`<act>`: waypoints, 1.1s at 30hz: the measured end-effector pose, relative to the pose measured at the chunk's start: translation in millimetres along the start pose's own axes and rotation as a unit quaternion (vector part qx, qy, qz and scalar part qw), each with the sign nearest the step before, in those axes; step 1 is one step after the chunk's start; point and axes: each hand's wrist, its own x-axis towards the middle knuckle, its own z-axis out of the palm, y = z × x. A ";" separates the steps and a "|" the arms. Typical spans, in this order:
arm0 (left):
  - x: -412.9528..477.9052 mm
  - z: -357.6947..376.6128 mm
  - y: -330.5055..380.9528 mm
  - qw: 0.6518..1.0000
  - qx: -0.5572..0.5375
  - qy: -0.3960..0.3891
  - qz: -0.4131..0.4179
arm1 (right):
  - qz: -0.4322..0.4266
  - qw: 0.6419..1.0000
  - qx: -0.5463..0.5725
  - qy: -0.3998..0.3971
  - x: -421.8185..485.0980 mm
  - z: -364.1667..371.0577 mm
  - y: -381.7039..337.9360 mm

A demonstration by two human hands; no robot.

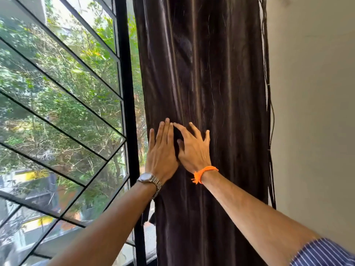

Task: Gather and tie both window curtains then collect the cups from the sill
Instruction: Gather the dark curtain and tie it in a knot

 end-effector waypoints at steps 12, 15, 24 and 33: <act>6.3 -3.2 48.6 0.979 -0.108 0.010 -0.172 | -0.071 0.987 0.140 0.027 -6.4 -6.0 50.5; 5.9 -2.1 62.5 0.960 -0.122 0.033 -0.250 | -0.076 0.980 0.182 0.032 -11.3 -10.4 57.9; 12.5 -20.1 74.5 0.919 -0.157 0.009 -0.362 | -0.008 0.968 0.231 0.094 -3.6 -13.1 72.6; 16.7 -12.2 60.9 0.914 -0.144 0.015 -0.378 | 0.213 0.923 0.322 0.002 -7.3 16.9 55.6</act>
